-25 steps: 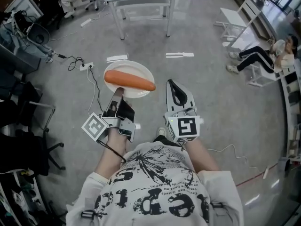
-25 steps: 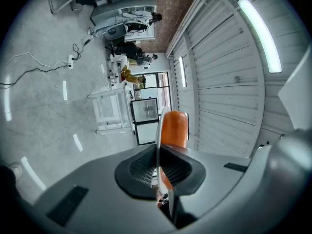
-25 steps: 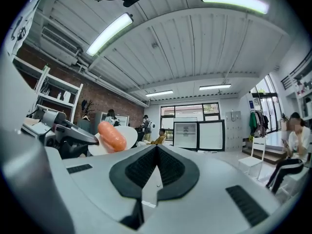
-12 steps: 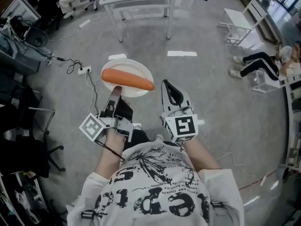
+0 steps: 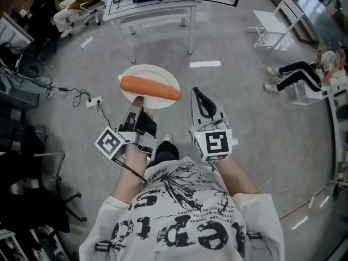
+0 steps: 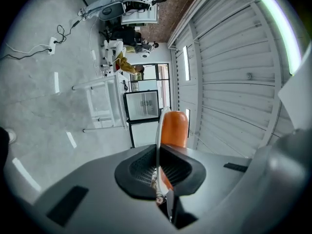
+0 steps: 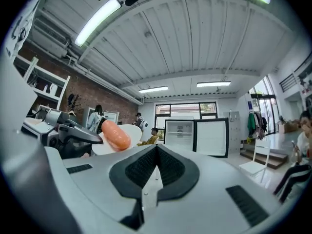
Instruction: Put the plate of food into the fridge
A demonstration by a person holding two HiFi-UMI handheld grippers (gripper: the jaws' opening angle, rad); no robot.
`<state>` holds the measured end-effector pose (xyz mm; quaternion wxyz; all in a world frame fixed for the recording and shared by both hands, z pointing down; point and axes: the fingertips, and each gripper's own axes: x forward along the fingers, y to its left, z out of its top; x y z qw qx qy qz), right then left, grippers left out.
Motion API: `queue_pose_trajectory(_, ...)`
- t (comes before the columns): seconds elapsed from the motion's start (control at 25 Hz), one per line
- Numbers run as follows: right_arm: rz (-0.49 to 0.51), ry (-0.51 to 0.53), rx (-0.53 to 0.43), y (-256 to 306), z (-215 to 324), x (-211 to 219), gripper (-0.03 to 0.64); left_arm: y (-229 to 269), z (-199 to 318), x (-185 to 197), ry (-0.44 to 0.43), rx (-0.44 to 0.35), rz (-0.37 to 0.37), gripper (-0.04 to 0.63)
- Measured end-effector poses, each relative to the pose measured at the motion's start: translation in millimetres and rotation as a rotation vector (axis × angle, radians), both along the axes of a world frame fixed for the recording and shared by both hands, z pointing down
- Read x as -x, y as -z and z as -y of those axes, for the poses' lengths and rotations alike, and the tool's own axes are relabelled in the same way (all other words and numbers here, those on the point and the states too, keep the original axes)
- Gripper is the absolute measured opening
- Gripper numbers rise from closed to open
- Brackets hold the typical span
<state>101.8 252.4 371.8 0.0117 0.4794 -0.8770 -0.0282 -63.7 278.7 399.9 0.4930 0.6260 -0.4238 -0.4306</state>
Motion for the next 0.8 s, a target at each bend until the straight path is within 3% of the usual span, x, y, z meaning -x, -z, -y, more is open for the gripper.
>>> queue_pose_trajectory(0.2, 0.0, -0.057, -0.065, 23, 61, 48, 0.0, 20, 74, 50, -0.049, -0.043, 0.029, 0.02)
queue_pose_trajectory(0.4, -0.03, -0.08, -0.059, 32, 126, 89, 0.0, 37, 147, 88, -0.084, -0.064, 0.036, 0.02)
queue_pose_trajectory(0.64, -0.04, -0.106, -0.014, 3, 149, 96, 0.0, 3, 177, 95, -0.109, -0.01, -0.001, 0.02)
queue_pose_trajectory(0.8, -0.015, -0.094, -0.004, 2, 196, 88, 0.0, -7, 222, 90, -0.096, 0.03, -0.018, 0.02)
